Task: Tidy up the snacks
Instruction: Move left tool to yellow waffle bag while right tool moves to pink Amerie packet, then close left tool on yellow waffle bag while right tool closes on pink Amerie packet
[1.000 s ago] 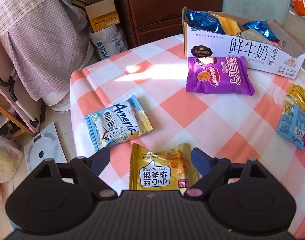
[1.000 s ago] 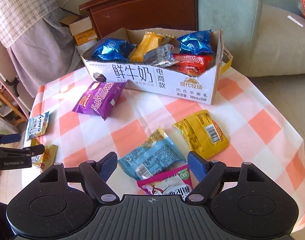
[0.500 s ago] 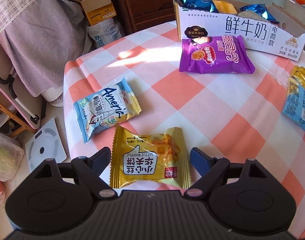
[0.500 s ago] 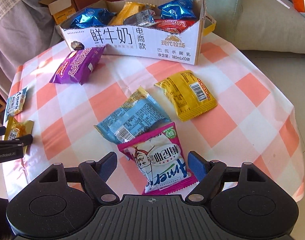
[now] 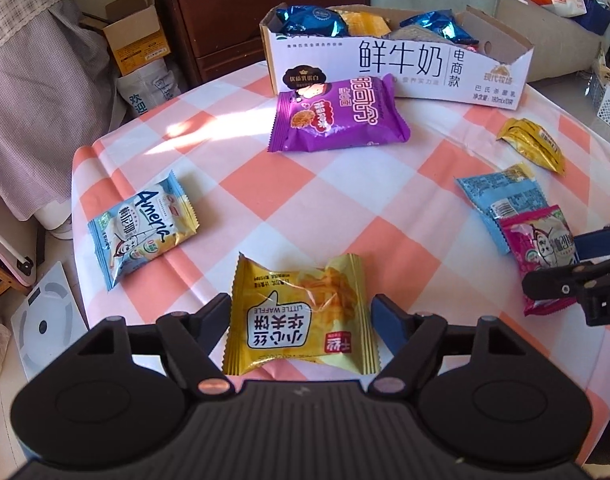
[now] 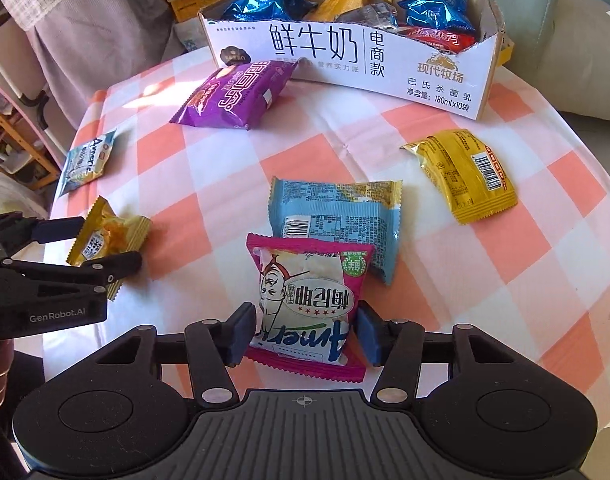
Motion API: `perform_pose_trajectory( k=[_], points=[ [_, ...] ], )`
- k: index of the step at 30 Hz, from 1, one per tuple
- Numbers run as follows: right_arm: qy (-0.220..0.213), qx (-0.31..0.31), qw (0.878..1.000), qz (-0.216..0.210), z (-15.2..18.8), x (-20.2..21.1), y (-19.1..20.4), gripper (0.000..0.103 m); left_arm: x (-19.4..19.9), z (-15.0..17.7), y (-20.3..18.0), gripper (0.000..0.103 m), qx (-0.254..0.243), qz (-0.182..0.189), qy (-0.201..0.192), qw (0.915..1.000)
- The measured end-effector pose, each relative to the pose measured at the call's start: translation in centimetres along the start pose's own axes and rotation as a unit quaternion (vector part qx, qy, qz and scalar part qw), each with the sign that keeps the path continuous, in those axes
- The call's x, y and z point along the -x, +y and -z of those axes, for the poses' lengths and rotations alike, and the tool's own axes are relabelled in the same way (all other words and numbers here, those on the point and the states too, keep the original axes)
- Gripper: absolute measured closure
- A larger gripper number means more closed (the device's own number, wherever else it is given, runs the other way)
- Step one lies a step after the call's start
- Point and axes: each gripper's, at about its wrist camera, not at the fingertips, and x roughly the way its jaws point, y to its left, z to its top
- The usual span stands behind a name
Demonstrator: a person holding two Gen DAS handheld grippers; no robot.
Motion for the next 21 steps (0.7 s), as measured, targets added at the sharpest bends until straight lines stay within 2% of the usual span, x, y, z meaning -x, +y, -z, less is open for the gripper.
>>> perform_pose_trajectory(
  k=[4,12,14,16,18,19,21],
  points=[
    [-0.002,-0.005,1.000,-0.001,-0.1,-0.1,0.2,0.032,-0.4,0.1,0.2,0.025,0.005,-0.002,0.011,0.9999],
    [0.008,0.011,1.000,0.028,-0.1,-1.2,1.3,0.032,-1.1,0.4,-1.0,0.020,-0.020,-0.022,0.011,0.9995],
    [0.007,0.017,0.999,0.029,0.0,-1.3,1.5,0.035,-1.1,0.3,-1.1,0.020,-0.019,-0.022,0.007,0.9995],
    [0.006,0.021,0.999,0.030,0.0,-1.4,1.6,0.050,-1.1,0.3,-1.2,0.027,-0.021,-0.016,0.004,0.9997],
    [0.002,0.026,0.999,0.027,0.0,-1.3,1.6,0.060,-0.9,0.3,-1.4,0.036,-0.025,-0.007,0.000,0.9997],
    [-0.001,0.026,0.999,0.023,0.0,-1.2,1.7,0.063,-0.8,0.3,-1.5,0.041,-0.028,-0.004,-0.002,0.9996],
    [-0.009,0.030,0.999,0.015,0.0,-0.9,1.8,0.065,-0.5,0.3,-1.7,0.043,-0.031,0.001,-0.007,0.9995]
  ],
)
